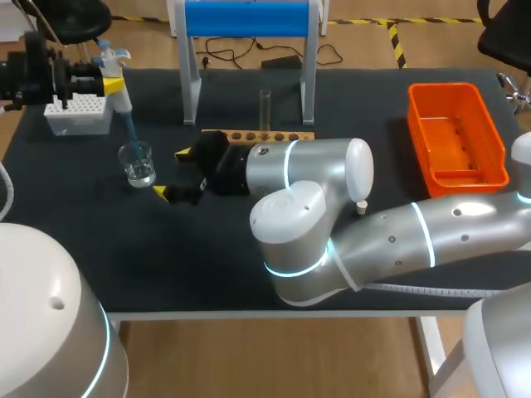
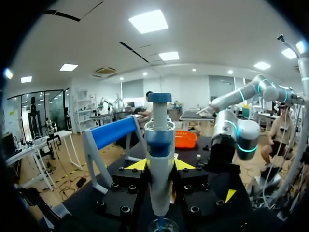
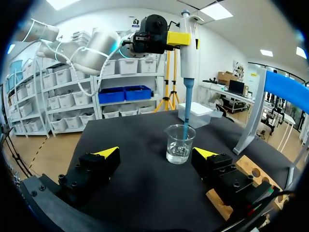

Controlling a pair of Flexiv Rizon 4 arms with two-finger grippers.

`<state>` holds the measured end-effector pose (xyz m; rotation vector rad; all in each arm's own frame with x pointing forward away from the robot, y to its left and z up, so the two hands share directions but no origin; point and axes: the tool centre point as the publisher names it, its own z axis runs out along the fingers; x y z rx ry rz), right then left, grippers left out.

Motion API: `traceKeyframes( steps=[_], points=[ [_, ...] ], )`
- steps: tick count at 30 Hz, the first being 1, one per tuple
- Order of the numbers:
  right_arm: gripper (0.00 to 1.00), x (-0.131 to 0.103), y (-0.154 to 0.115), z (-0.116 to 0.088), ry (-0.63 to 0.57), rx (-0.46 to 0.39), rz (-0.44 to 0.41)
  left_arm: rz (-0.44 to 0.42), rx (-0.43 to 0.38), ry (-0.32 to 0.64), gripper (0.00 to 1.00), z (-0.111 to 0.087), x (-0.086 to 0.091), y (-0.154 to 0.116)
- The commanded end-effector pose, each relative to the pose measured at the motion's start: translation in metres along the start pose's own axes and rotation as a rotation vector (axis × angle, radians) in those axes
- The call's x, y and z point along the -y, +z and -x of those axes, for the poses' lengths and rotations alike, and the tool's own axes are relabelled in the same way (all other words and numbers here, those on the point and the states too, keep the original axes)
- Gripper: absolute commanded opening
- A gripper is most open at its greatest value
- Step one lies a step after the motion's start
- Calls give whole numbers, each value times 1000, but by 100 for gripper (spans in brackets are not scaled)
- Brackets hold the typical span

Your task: Invert the test tube, pick up the pipette, mount the tip to pipette, aspirate from beaker and dispense into the tube, eject the tip, return the pipette, and cap with the stopper.

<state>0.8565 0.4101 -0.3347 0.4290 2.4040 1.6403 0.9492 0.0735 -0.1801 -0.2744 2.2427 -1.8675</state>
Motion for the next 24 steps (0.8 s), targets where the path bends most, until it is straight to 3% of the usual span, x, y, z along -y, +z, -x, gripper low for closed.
traceKeyframes(
  steps=[1,24],
  points=[
    [100,1,4,-1,1,4,3,8,19,10,0,-7,1,-1],
    [100,1,4,-1,1,4,3,15,35,9,0,-10,-11,1]
  ],
)
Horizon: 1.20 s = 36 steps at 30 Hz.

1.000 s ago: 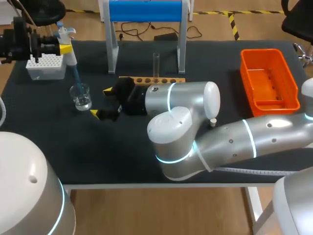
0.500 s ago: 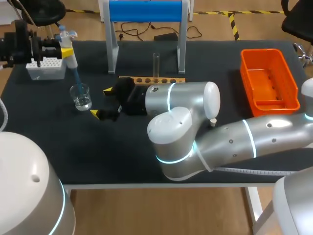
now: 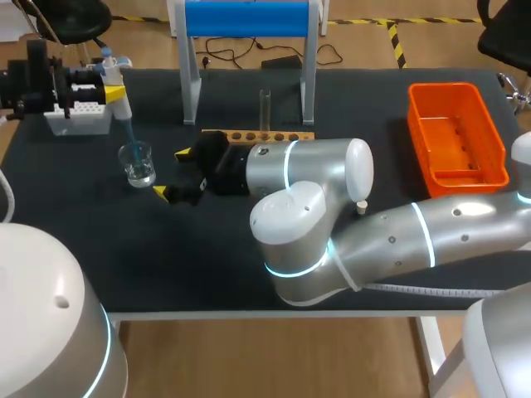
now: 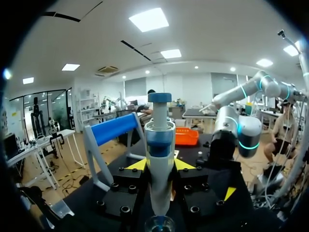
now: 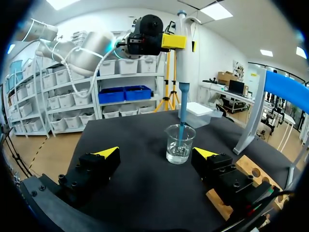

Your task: Invert the test tube, pick up the pipette, mount the tip to pipette, aspirate from beaker and dispense into the tube, eject the tip, return the pipette, and cap with the stopper.

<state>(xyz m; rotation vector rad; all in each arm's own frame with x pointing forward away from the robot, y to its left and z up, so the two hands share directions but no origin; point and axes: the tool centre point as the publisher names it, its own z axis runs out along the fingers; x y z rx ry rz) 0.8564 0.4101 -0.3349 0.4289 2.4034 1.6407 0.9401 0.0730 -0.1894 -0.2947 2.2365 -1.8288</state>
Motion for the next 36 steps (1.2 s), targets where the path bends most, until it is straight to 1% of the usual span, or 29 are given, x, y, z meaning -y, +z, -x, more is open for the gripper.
traceKeyframes(
  steps=[1,21,36],
  points=[
    [100,1,3,-1,1,4,2,-1,5,1,0,-1,-3,1],
    [100,1,3,-1,1,4,2,-6,13,-13,0,3,-16,1],
    [100,1,3,-1,1,4,2,1,14,-17,0,4,-19,1]
  ],
)
